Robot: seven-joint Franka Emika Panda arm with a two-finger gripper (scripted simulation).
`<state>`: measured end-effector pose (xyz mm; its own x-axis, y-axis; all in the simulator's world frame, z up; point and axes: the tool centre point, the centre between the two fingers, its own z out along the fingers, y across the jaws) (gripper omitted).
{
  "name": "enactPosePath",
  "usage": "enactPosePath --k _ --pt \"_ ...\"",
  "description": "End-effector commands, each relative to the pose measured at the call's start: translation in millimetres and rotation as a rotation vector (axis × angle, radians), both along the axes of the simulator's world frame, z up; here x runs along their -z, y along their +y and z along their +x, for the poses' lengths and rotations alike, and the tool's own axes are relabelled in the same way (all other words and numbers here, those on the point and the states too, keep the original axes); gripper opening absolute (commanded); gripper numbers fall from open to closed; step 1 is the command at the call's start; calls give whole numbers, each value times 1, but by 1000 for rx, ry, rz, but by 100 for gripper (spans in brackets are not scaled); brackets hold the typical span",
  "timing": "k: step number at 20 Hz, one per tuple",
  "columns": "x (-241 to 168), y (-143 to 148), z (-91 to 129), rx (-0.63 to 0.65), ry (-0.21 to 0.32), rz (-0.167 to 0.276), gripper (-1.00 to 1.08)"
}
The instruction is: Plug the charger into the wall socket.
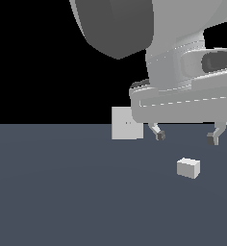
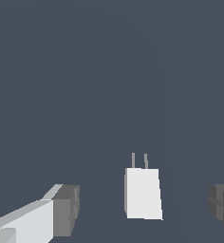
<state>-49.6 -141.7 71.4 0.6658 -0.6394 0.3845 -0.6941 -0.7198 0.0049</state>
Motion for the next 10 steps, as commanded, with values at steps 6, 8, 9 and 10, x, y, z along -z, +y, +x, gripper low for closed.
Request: enactPosePath --k 6,8,9,10 --pt "8 -7 -6 44 -15 -9 100" --pt "8 -7 -6 40 -13 -8 100" --pt "9 -7 -6 40 -13 -8 100" --pt "10 -6 -6 40 -13 -8 100"
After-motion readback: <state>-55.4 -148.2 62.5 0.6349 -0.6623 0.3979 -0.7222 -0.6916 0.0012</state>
